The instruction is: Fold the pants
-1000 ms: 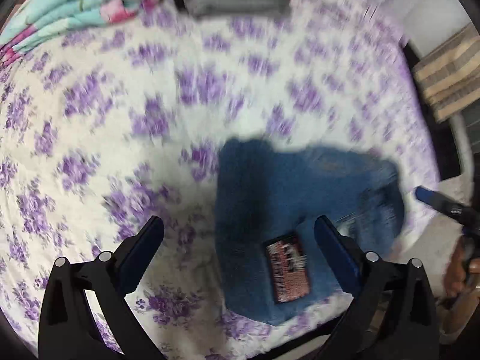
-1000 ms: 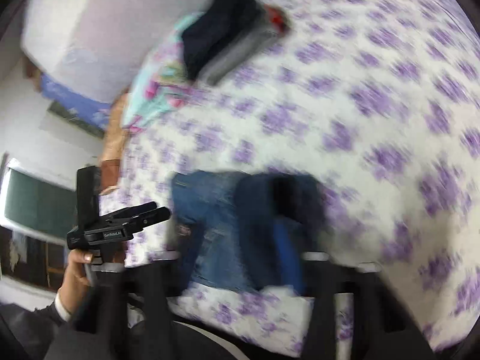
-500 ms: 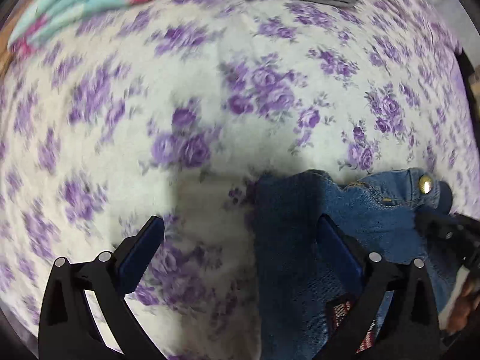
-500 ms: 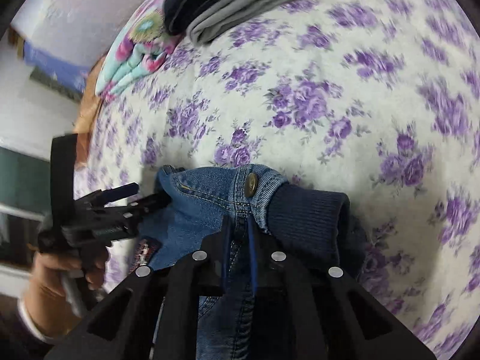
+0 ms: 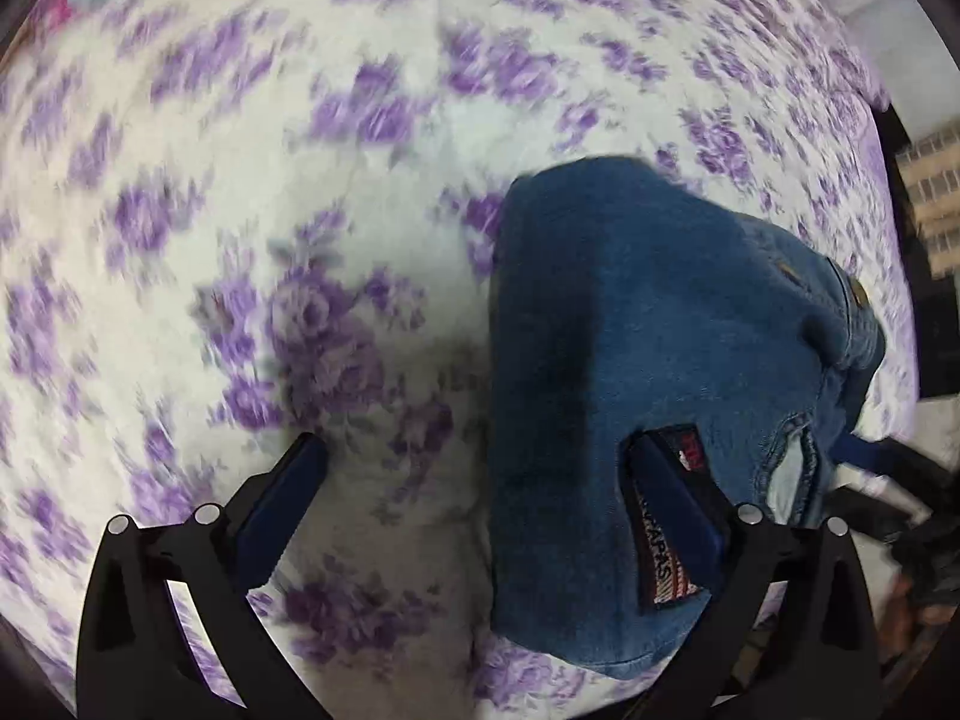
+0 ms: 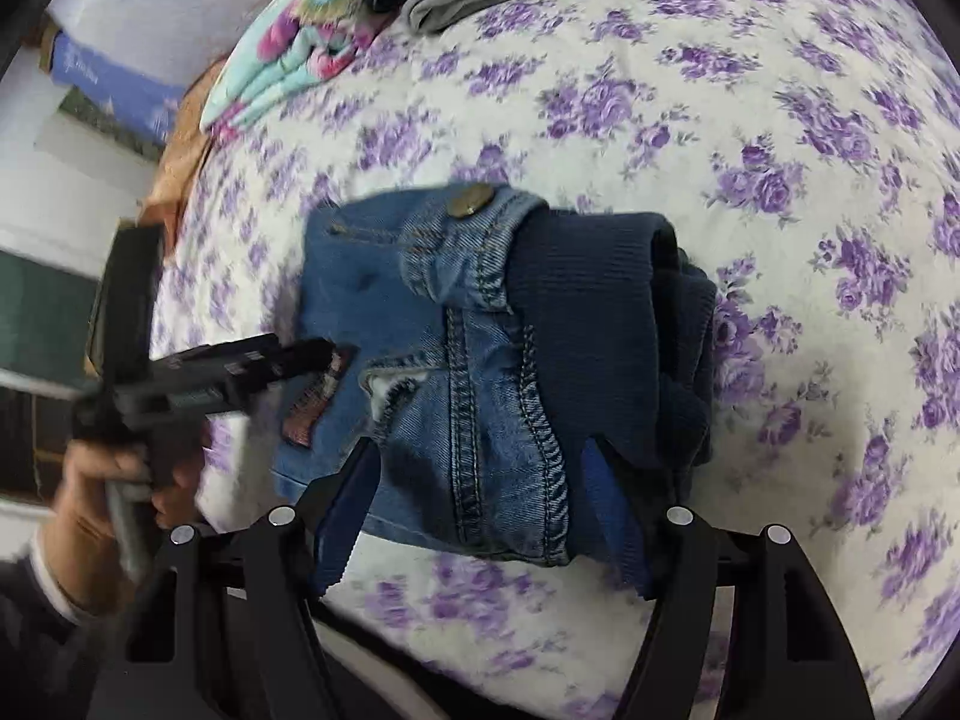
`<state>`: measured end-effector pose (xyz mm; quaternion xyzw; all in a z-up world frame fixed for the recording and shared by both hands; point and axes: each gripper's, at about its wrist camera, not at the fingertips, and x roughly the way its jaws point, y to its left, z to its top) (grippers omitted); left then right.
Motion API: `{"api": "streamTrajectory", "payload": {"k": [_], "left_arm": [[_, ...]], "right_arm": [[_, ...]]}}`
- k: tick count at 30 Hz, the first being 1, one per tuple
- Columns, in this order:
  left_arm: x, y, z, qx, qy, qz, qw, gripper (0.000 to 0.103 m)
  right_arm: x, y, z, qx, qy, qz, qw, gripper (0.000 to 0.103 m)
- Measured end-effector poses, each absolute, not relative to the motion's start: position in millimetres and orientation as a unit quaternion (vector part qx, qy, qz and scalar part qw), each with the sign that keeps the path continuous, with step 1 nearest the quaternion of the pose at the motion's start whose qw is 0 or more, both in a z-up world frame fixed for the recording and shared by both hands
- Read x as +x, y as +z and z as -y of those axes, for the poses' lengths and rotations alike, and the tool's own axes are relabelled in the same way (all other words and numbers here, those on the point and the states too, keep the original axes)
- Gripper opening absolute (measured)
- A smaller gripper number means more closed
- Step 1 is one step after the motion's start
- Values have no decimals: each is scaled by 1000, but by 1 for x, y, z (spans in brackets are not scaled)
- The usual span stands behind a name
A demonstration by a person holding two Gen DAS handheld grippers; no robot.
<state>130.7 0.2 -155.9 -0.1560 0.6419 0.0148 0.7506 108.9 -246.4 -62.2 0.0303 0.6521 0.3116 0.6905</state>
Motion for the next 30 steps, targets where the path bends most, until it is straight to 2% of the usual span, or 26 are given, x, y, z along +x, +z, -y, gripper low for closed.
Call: {"api": "streamTrajectory", "payload": {"k": [2,3,5,9,14,19,22,25,26,27,28,29,30], "left_arm": [[134,-148,-1,-147,0,-647,748,98],[135,-143,-7,-167,-17,-645,746,98],[132,-137,-18,-206,-33,-639,740,98],[120,-136,-33,-232,-44,-642,729,98],[109,-142,-29,-252,-72,-641,722,98],[105,-153,-15,-255,-79,-642,719,98],[118,-170,1,-240,-82,-650,716,99],[122,-168,6,-231,-73,-649,721,99],[123,-168,8,-228,-66,-650,722,99],[123,-168,10,-224,-61,-651,722,99],[123,-168,10,-222,-55,-652,723,99],[122,-167,8,-224,-52,-652,722,99],[120,-165,6,-230,-48,-652,721,99]], "right_arm": [[112,-47,257,55,341,-651,675,75],[113,-43,264,61,351,-650,672,88],[117,-40,290,78,322,-644,690,96],[125,-62,335,239,285,-638,674,96],[128,-104,337,288,249,-655,653,96],[133,-114,322,254,270,-635,678,98],[134,-140,310,290,302,-648,636,100],[133,-135,286,229,310,-648,656,100],[134,-129,272,184,318,-652,663,97],[136,-127,263,155,322,-657,664,84],[137,-126,260,146,325,-660,661,75],[141,-120,261,143,326,-666,656,59],[144,-115,263,144,331,-667,652,51]]}}
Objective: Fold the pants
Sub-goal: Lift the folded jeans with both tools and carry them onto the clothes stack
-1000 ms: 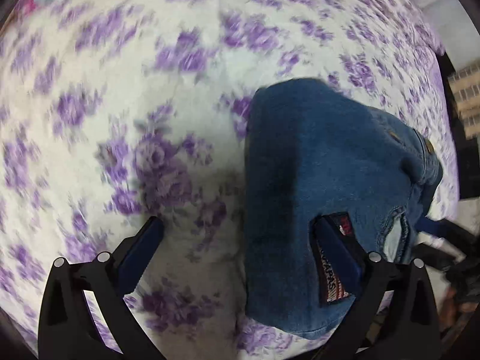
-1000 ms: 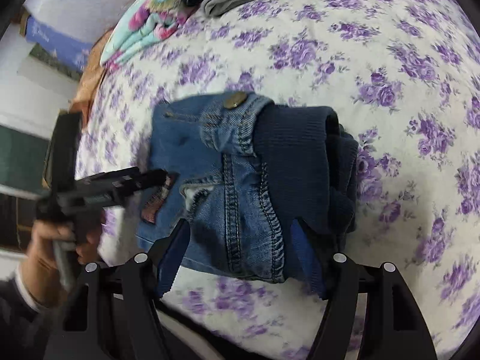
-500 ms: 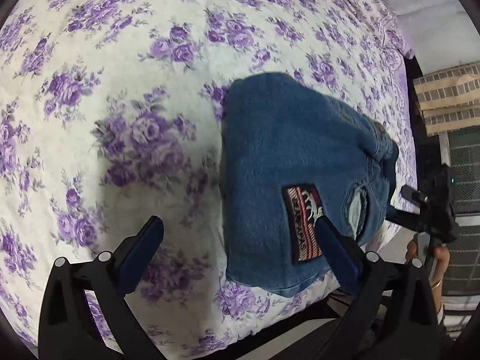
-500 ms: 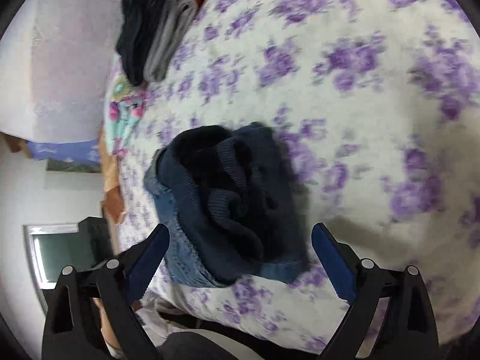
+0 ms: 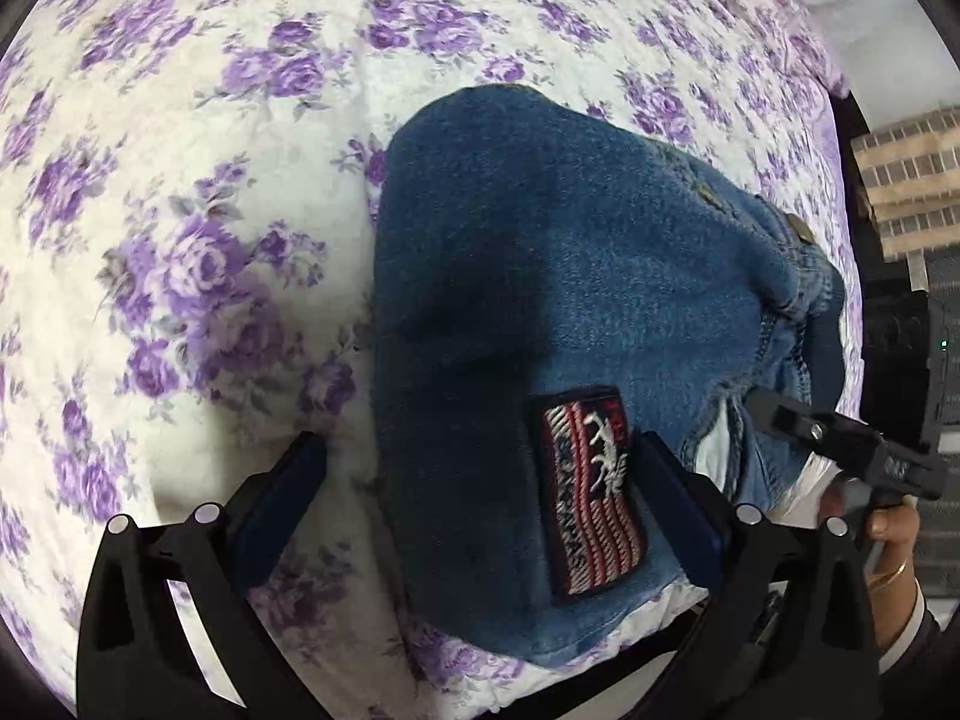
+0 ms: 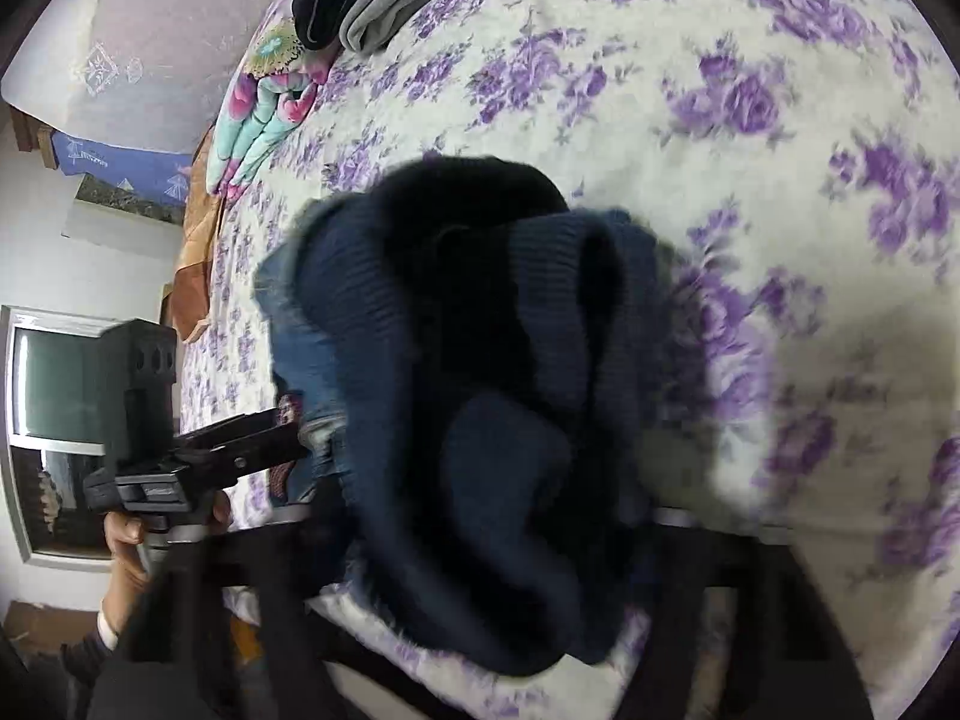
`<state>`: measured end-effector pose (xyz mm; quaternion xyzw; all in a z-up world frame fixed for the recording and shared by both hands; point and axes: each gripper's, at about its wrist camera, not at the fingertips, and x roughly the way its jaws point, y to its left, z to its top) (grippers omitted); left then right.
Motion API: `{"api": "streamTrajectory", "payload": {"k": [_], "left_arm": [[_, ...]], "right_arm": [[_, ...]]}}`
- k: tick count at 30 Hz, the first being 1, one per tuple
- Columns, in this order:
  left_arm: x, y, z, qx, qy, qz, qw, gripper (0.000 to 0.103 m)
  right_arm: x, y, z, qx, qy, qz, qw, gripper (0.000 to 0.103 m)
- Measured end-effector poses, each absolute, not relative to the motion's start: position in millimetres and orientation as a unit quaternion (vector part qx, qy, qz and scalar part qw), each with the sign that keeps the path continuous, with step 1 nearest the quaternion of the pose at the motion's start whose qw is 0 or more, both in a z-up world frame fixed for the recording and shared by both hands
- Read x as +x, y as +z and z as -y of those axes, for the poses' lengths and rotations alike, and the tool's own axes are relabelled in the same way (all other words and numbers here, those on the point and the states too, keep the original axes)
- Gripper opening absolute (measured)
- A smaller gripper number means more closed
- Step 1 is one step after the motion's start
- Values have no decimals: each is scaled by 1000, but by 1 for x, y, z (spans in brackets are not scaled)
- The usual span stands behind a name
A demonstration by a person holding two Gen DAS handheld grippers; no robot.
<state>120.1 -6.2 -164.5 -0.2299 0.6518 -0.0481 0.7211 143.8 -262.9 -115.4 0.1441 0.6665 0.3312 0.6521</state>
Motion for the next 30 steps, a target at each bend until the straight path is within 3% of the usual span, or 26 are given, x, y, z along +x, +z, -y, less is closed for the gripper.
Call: {"api": "streamTrajectory", "payload": {"k": [6,14,21,27,28,29,30], "left_arm": [[124,-146,23,-268,-88,-632,722,99],[151,-172,72,-302,-68,-670,675,99],[130,-134,37,-332,-65,-621,707,98],[144,-182,51,-362,-46,-643,673,99],[148,-178,61,-339,-45,-636,692,98],[149,-175,68,-329,-52,-630,701,81],[152,-172,73,-327,-62,-626,706,73]], "right_arm": [[157,-72,285,76,371,-627,681,47],[202,-144,343,187,374,-677,605,53],[213,-150,332,182,406,-687,575,56],[218,-152,328,177,411,-696,561,59],[218,-152,329,179,409,-697,561,59],[218,-153,330,183,406,-699,560,60],[218,-154,329,187,402,-699,561,61]]}}
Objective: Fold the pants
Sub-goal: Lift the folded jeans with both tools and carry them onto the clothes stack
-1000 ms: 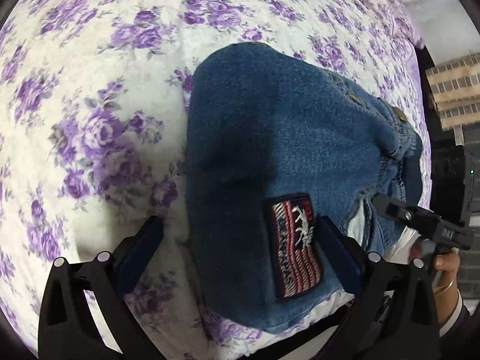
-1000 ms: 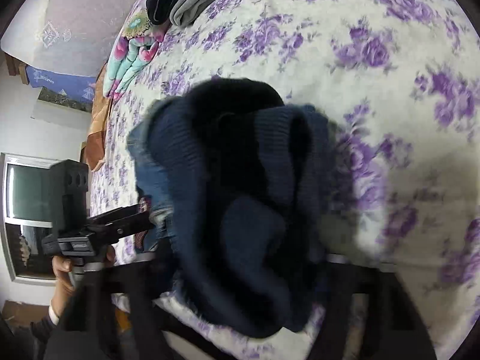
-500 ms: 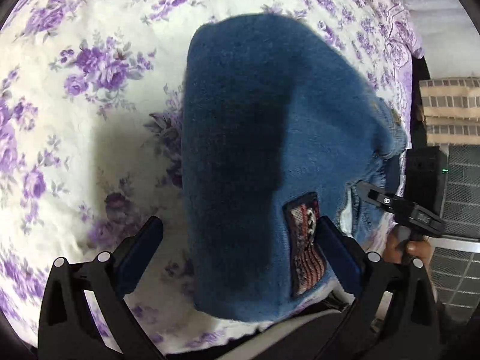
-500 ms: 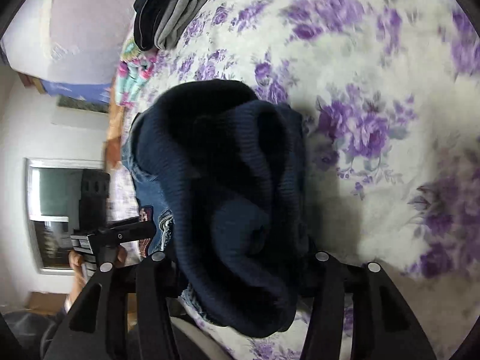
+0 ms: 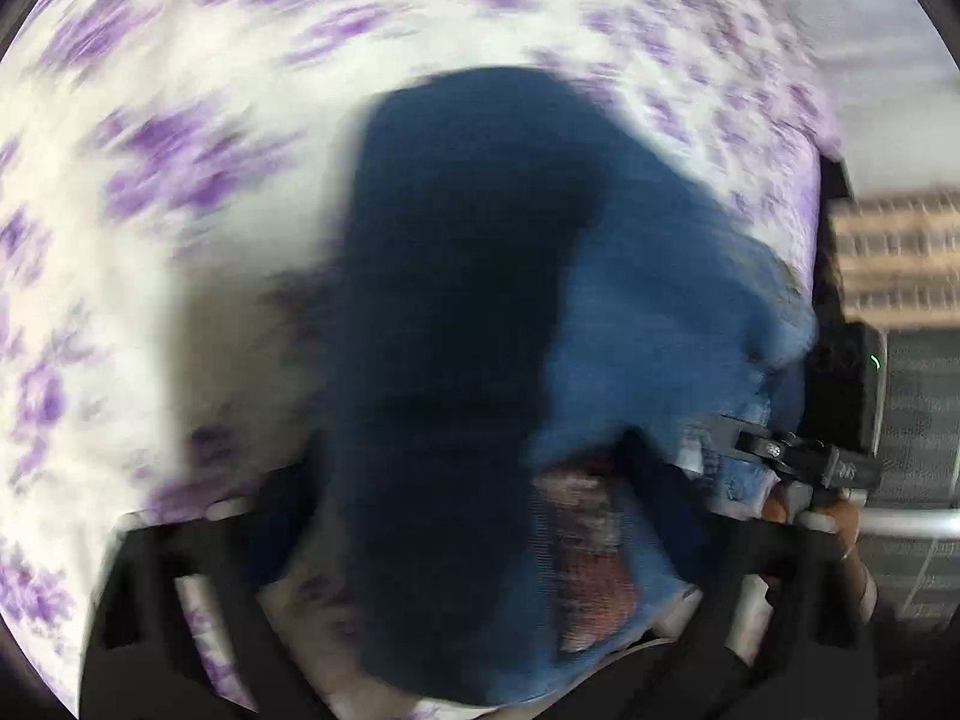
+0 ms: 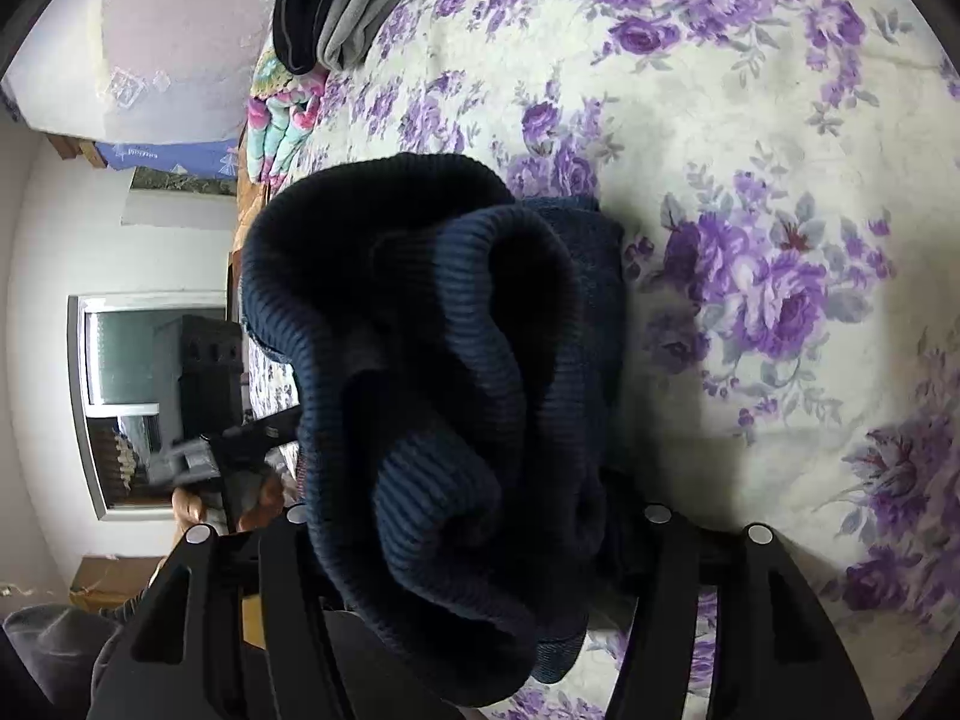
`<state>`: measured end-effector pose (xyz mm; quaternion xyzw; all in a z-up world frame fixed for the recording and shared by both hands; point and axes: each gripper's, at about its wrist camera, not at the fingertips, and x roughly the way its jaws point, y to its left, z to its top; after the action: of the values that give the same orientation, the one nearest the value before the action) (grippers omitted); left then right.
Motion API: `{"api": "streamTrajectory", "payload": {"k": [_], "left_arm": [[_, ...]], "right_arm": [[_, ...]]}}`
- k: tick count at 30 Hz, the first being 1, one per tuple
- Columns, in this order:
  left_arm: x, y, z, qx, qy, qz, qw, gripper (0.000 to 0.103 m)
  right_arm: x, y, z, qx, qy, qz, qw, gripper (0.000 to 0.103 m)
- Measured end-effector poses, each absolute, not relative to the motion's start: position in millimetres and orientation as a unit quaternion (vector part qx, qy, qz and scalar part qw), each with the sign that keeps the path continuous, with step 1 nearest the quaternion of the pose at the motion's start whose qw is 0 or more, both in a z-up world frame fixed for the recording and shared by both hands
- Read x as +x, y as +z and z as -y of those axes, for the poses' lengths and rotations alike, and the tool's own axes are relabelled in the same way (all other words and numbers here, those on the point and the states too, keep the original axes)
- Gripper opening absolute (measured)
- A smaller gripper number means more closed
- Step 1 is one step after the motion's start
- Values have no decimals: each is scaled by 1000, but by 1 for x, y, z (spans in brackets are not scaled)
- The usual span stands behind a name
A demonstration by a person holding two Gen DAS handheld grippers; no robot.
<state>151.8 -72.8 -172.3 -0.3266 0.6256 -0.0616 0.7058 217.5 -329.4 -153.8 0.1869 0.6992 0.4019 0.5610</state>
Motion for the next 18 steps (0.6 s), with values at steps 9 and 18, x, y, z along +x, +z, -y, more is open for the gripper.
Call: {"api": "streamTrajectory", "payload": {"k": [9,18], "left_arm": [[165,-130,81,-292,-42,-625,723,54],[281,27,11,-207,-24,-481,852,54]], "right_arm": [[213,-109,310,163,397,-667,609,53],[334,50,217,106,479,-491,720,53]]}}
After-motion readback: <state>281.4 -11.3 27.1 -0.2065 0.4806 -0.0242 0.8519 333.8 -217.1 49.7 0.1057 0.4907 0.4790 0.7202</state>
